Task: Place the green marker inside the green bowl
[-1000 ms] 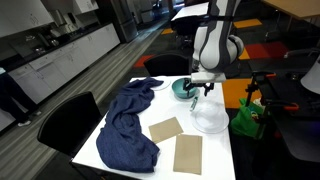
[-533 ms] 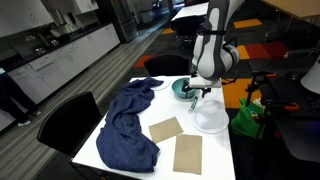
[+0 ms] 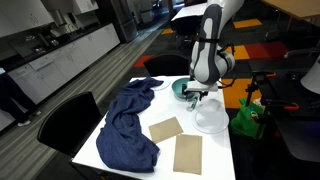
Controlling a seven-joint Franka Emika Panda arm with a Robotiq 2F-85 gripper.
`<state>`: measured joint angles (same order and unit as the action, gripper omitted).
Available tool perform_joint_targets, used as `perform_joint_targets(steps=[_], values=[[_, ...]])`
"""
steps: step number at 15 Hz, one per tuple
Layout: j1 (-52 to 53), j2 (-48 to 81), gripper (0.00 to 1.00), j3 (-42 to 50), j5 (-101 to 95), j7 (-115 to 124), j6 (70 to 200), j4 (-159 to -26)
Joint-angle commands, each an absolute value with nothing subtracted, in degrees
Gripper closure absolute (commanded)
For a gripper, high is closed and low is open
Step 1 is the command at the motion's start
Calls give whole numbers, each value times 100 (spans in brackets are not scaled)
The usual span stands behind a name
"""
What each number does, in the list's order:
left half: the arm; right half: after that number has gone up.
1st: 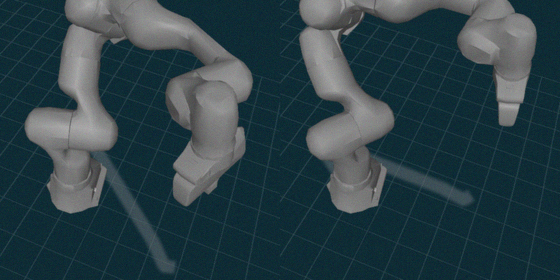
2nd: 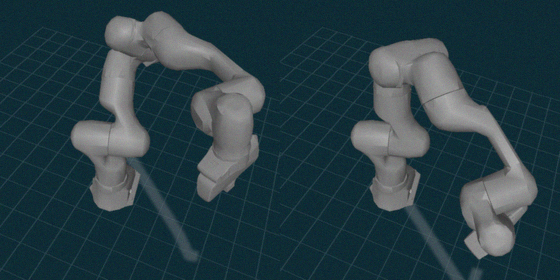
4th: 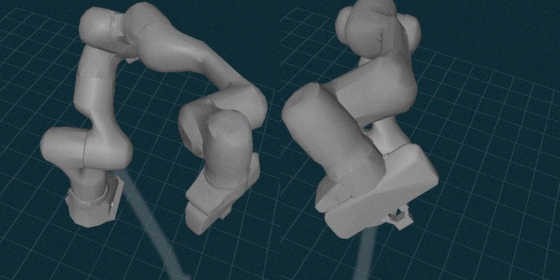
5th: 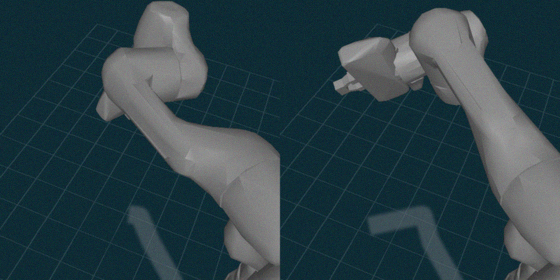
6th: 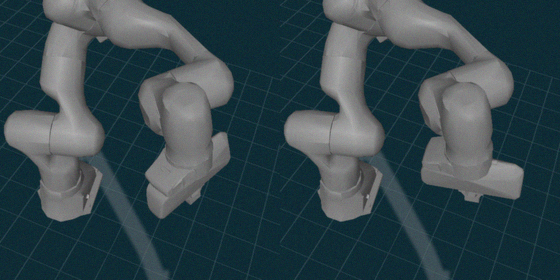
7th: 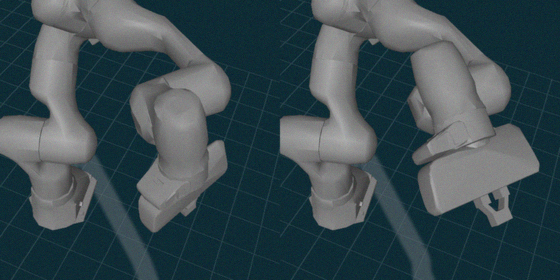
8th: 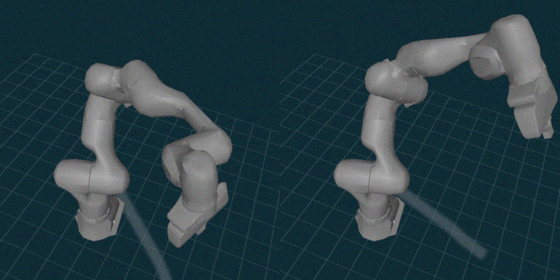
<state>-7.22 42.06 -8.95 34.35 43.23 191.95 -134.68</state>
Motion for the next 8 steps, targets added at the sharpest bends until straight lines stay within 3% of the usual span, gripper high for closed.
perform_joint_targets(steps=[1,8], values=[[-739,4420,16,-899,3489,4418,19301,-13225],[-491,4706,20,-590,3547,4450,19112,-12898]])
